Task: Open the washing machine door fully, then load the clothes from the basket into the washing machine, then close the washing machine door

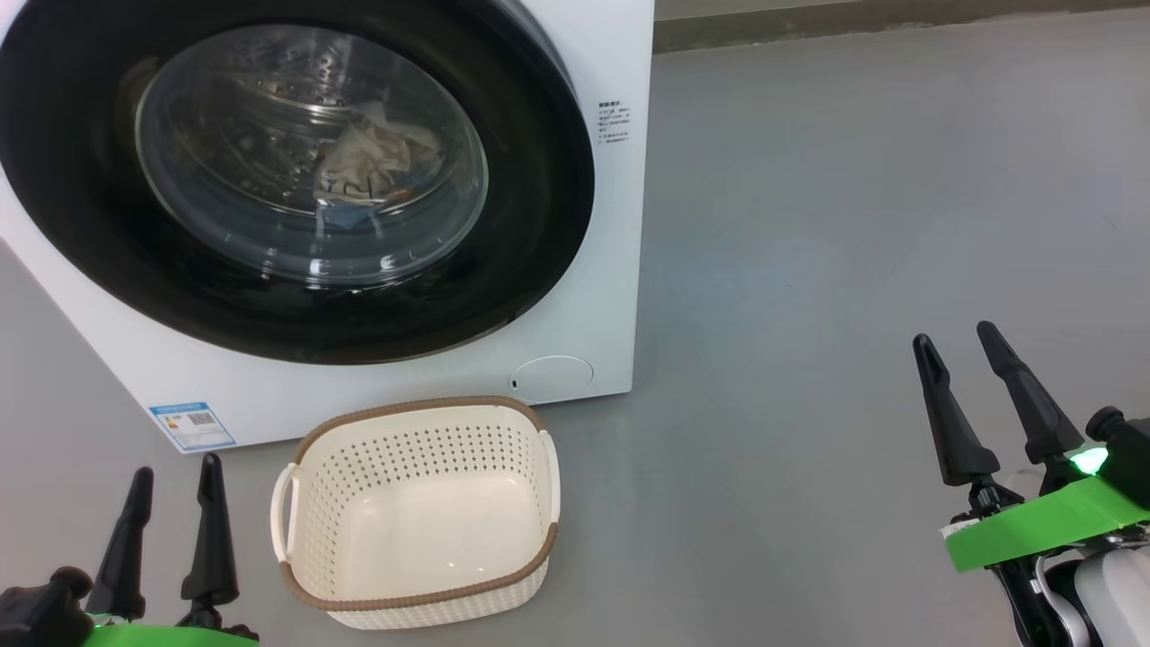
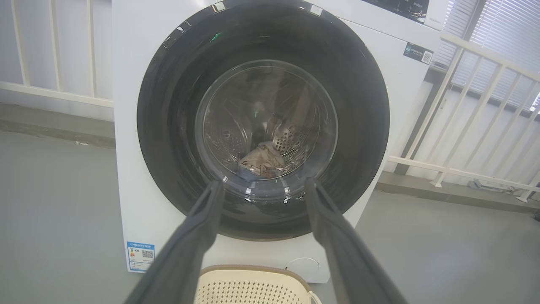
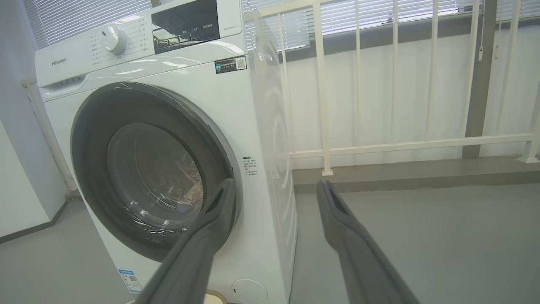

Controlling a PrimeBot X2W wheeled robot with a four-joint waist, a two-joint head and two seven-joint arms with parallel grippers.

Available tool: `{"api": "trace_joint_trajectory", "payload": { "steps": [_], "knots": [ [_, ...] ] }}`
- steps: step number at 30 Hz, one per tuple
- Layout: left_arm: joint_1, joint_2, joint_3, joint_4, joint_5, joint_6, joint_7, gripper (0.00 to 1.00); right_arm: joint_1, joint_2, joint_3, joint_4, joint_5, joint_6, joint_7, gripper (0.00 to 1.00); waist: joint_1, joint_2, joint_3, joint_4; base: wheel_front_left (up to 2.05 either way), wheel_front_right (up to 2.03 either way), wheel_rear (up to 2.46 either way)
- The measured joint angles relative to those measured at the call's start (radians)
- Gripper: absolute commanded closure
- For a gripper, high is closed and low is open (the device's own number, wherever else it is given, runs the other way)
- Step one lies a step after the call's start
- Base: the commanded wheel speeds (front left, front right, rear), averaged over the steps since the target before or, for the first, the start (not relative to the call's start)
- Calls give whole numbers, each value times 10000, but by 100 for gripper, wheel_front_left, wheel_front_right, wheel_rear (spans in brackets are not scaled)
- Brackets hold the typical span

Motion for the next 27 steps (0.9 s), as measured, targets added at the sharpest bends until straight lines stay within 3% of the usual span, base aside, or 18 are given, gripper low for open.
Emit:
{"api": "trace_joint_trajectory", "payload": {
  "steps": [27],
  "knots": [
    [-1, 100, -332, 148, -150, -48, -90, 0, 91, 77, -144, 587, -163, 0, 0, 0, 0, 0, -54, 375, 0, 0, 0]
  ]
}}
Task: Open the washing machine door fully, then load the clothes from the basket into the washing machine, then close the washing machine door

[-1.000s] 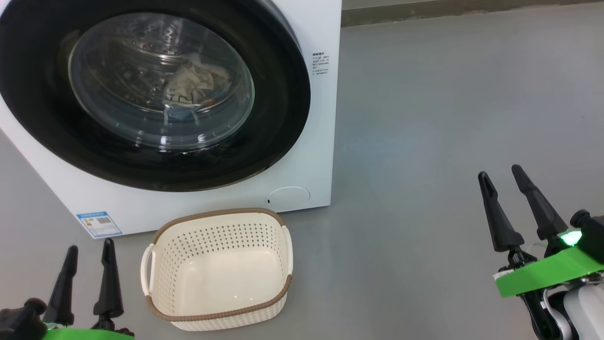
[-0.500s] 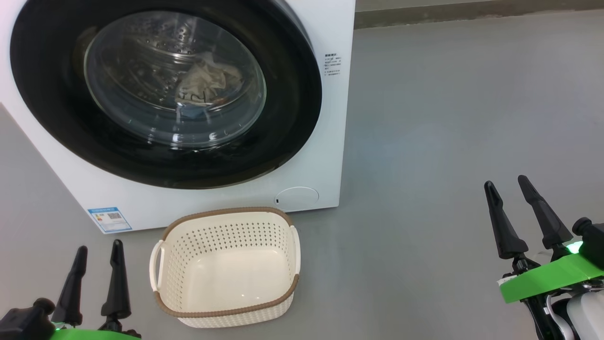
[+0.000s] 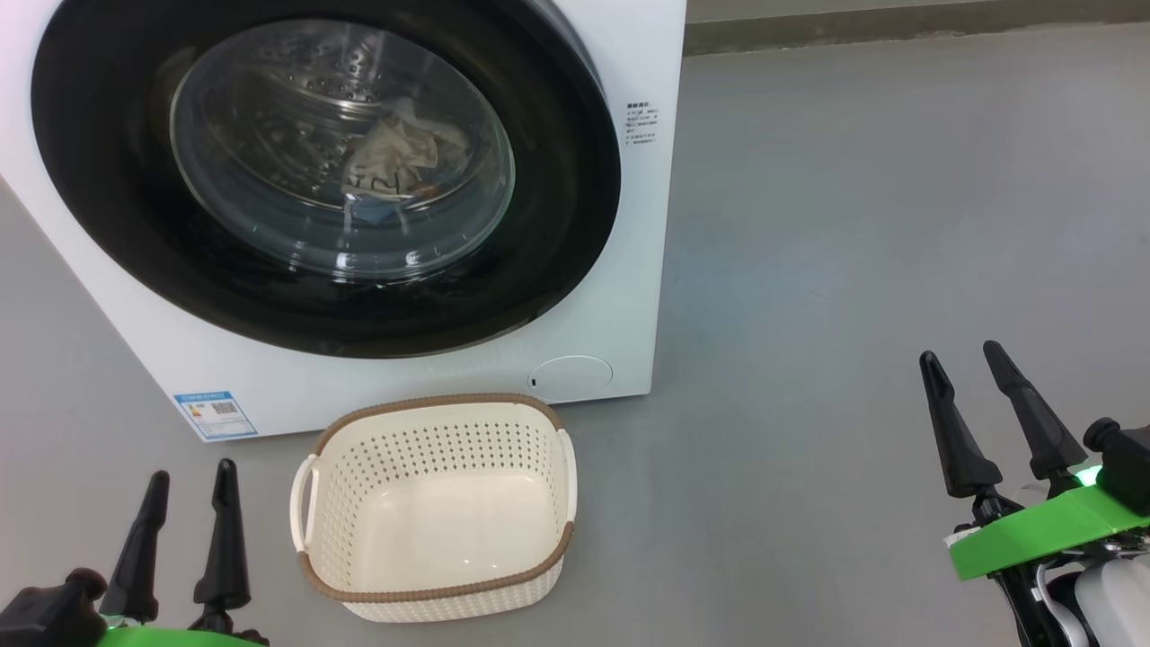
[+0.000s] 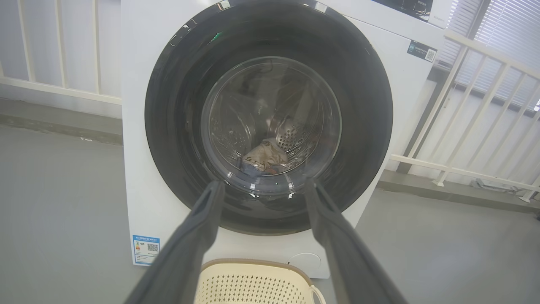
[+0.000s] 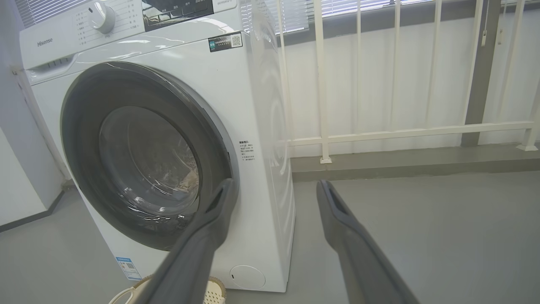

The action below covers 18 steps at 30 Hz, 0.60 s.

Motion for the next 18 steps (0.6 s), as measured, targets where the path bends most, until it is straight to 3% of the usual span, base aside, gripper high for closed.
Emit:
{"api": "trace_joint_trajectory", "payload": {
  "steps": [18],
  "knots": [
    [0, 42, -38, 58, -186, 0, 0, 0, -20, 0, 146, 81, 13, 0, 0, 0, 0, 0, -13, 0, 0, 0, 0]
  ]
}}
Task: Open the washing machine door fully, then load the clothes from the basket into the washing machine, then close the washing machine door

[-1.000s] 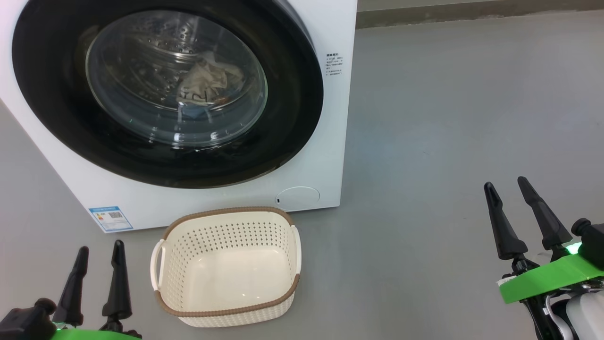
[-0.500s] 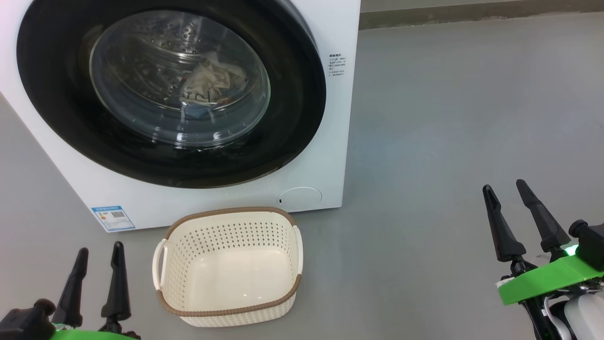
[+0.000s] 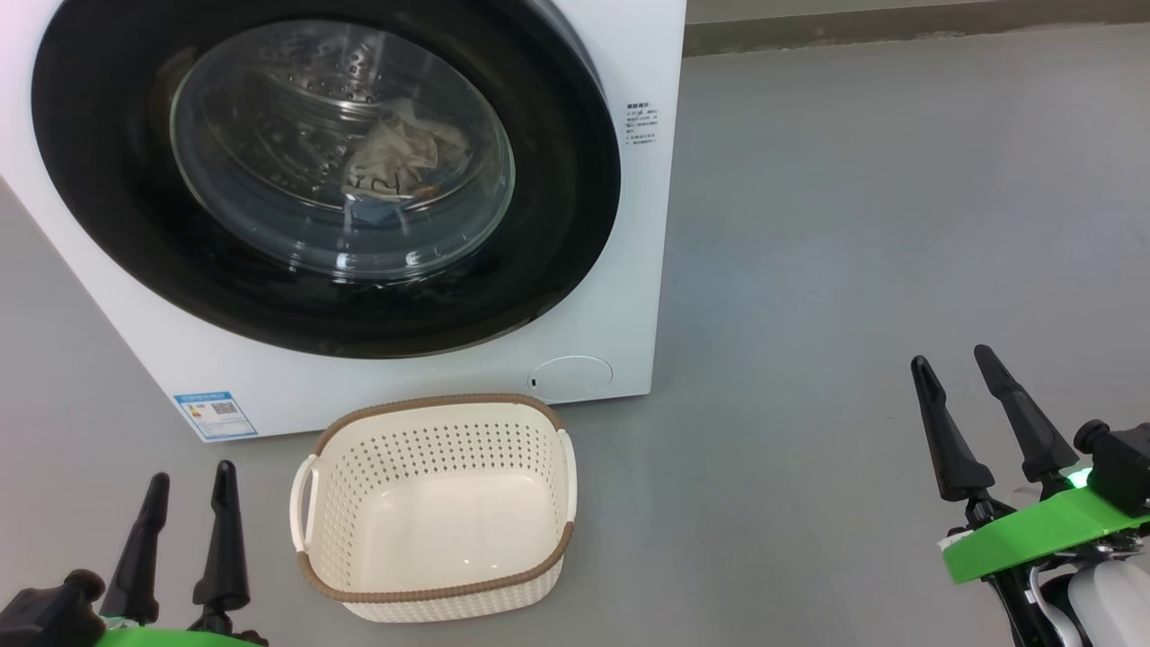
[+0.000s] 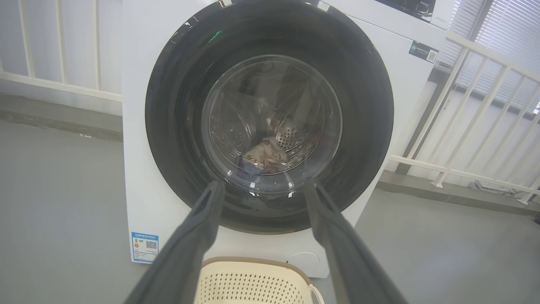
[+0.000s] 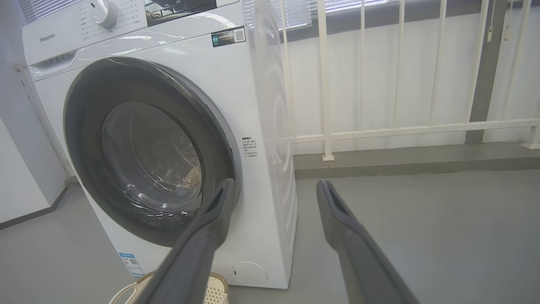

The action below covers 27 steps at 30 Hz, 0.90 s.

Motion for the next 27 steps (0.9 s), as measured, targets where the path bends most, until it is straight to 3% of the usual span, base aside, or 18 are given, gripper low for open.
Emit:
{"api": "trace_joint_trajectory", "payload": {
  "steps": [15, 16, 22, 27],
  "knots": [
    [-1, 2, -8, 29, -13, 0, -2, 0, -35, -21, 121, 31, 88, 0, 0, 0, 0, 0, 44, -25, 0, 0, 0],
    [-1, 4, -19, 25, -23, 0, -2, 100, -36, -21, 128, 31, 88, 0, 0, 100, 0, 0, 45, -27, 0, 0, 0],
    [412, -566, -157, 702, -40, 2, 31, 100, 688, 594, 393, 788, 94, 0, 13, 100, 1, 0, 46, -26, 0, 0, 0],
    [468, -616, -140, 732, -401, 2, 182, 100, 773, 658, 318, 832, 466, 0, 144, 100, 16, 0, 35, -12, 0, 0, 0]
  ]
}}
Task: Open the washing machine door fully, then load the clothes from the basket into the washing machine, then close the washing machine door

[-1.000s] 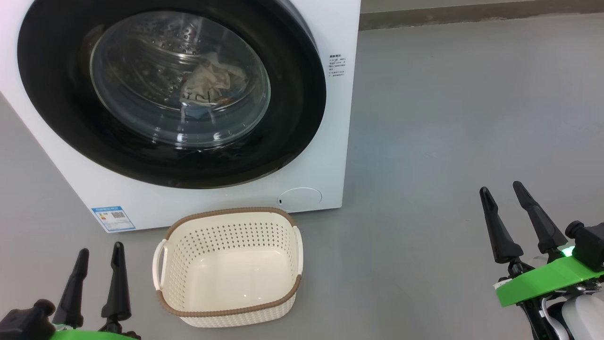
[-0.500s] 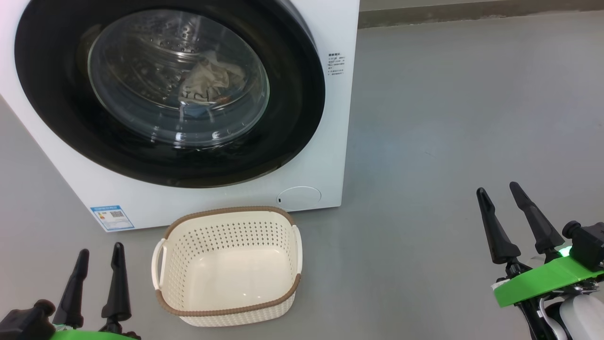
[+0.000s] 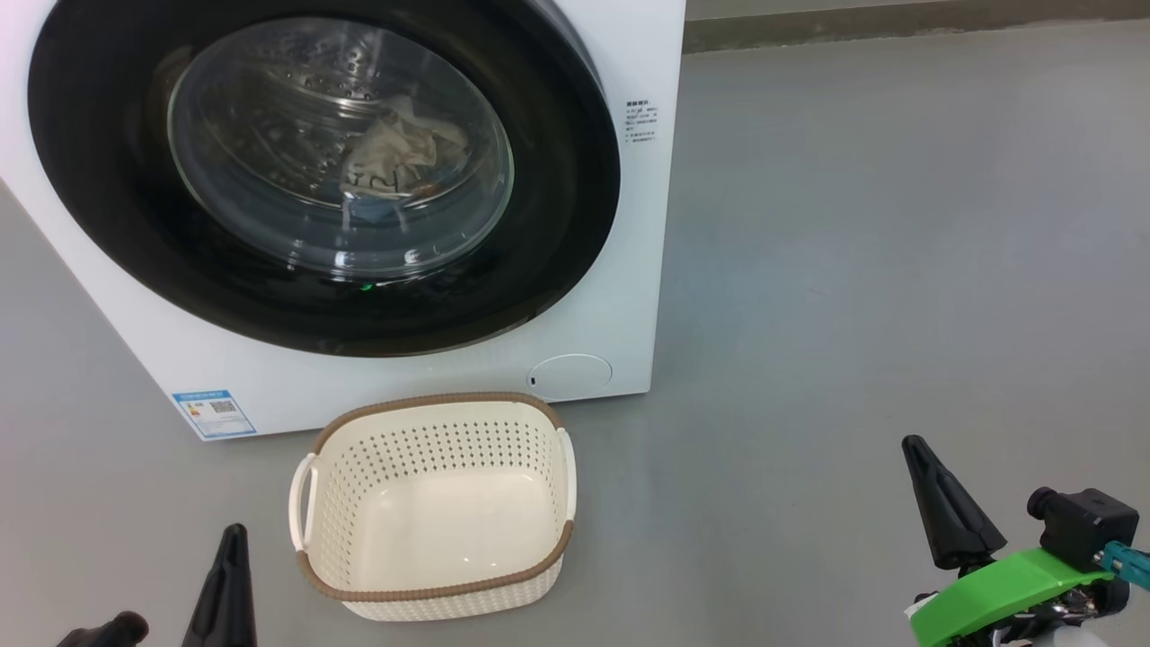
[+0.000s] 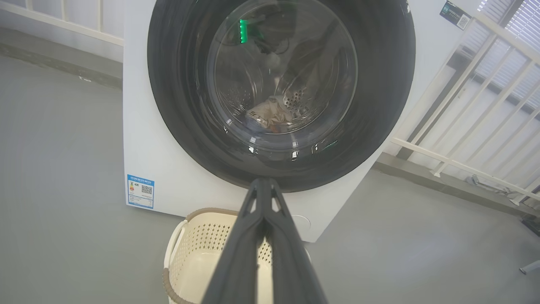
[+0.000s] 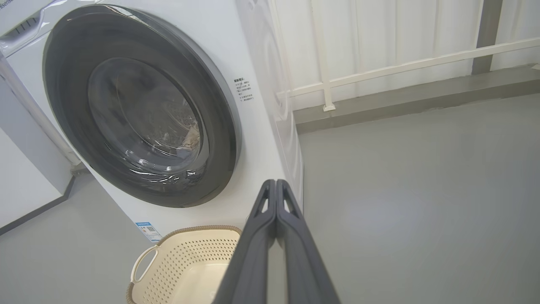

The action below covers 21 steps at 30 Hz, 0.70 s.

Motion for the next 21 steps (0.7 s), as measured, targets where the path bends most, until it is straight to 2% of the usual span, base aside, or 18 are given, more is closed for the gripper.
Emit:
{"api": "trace_joint_trajectory", "payload": {
  "steps": [5, 21],
  "knots": [
    [0, -29, 31, 0, -449, 0, 159, 100, 0, 63, -121, 0, 474, 0, 140, 100, -12, 0, 12, 14, 0, 0, 0],
    [-5, -176, 205, -2, -1779, 0, 598, 100, -2, 324, -502, 2, 1837, 0, 583, 100, -15, 0, 28, 56, 0, 0, 0]
  ]
}}
